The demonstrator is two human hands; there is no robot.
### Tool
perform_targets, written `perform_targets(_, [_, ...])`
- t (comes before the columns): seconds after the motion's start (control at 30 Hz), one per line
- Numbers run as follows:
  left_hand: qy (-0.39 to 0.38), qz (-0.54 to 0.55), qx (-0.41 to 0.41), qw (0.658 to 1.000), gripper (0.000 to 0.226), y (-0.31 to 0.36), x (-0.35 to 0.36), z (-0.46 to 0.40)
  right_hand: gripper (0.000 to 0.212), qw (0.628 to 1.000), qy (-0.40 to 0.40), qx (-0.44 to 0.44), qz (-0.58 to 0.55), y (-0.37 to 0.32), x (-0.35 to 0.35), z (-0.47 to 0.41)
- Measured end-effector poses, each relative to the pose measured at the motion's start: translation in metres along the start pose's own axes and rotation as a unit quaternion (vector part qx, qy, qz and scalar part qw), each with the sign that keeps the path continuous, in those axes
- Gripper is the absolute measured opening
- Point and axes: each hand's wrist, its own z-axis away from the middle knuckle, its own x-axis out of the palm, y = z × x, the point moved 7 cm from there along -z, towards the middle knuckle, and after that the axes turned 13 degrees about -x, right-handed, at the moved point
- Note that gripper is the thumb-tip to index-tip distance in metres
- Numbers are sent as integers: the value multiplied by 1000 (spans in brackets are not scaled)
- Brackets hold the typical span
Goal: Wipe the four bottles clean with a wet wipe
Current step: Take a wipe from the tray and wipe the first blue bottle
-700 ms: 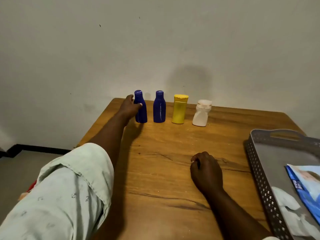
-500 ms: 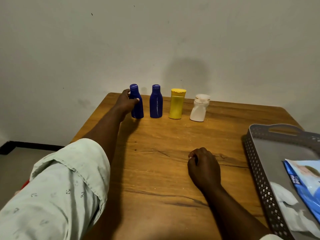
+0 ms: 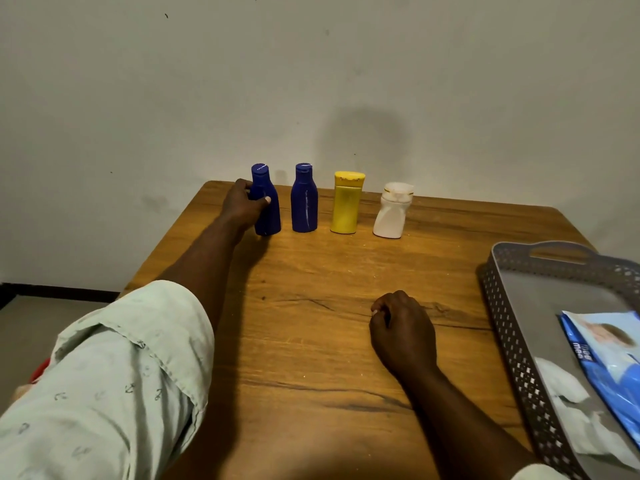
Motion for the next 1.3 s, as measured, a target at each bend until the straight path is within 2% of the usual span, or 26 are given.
perform_targets(0.13, [10, 11, 15, 1000, 44, -2, -3, 7, 8, 1000, 2, 3, -2, 0, 0, 0])
perform_targets(0.27, [18, 85, 44, 995, 40, 3, -6, 32, 7, 1000, 1, 4, -2, 0, 0, -2])
perform_targets(0.37, [-18, 162, 50, 985, 38, 3, 1, 65, 7, 1000, 0, 7, 1, 0, -1, -1])
perform_targets(0.57, [-99, 189, 48, 976, 33, -23, 30, 146, 8, 1000, 0, 15, -7, -2, -1, 0])
perform_targets(0.83, [-211, 275, -30, 937, 33, -71, 76, 220, 6, 1000, -3, 19, -23, -7, -8, 5])
perform_targets(1.07, [-236, 291, -33, 927, 26, -86, 106, 246, 8, 998, 9, 14, -61, -8, -19, 22])
perform_targets(1.3, [-245, 310, -50, 917, 22, -85, 122, 262, 11, 989, 35, 47, -135, -3, -37, 51])
